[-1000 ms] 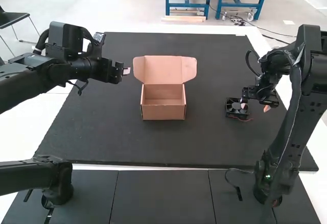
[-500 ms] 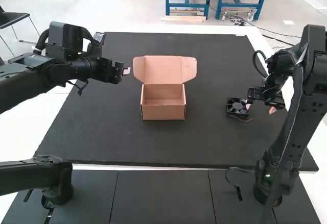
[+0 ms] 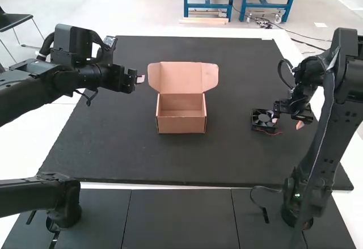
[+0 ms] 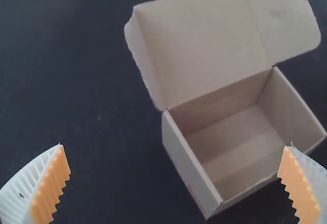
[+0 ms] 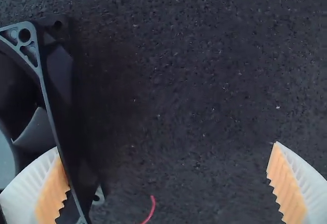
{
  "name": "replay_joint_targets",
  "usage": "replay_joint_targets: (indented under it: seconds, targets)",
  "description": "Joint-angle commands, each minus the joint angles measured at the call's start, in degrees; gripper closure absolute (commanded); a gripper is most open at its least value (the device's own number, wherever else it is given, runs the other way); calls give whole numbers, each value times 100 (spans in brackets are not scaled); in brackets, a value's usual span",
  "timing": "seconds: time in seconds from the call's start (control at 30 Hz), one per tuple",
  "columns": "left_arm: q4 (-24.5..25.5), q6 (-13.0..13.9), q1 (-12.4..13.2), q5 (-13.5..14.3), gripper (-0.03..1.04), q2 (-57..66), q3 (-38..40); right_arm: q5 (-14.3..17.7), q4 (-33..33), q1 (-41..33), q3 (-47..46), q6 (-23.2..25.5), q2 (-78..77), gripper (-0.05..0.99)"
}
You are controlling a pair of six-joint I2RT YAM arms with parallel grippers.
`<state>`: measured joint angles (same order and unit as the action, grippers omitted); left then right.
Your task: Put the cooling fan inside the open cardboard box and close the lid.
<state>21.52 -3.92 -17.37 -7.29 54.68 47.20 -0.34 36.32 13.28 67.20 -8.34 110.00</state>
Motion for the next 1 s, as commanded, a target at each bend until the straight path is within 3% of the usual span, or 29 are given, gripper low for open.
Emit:
replay_joint_targets:
  seconds: [0.0,0.07,0.17,0.33,0.57,0.8,0.97]
  targets:
    - [-16,-47,31,8,5,-141,9,-36,69,-176,92,-98,145,10]
    - [-25,-47,31,8,5,-141,9,-80,69,-220,109,-80,163,15]
    - [-25,-47,31,8,5,-141,0,-318,69,-247,144,-19,163,36]
    - [-16,-47,40,8,5,-141,9,-766,69,-238,206,78,163,96]
    - [-7,-47,31,8,5,-141,-27,-827,201,-212,241,254,163,95]
    - [133,-21,-4,8,5,-141,-115,-1205,684,-194,443,570,66,96]
    - [362,146,-4,-9,5,-212,-158,-1346,789,-194,452,816,-409,96]
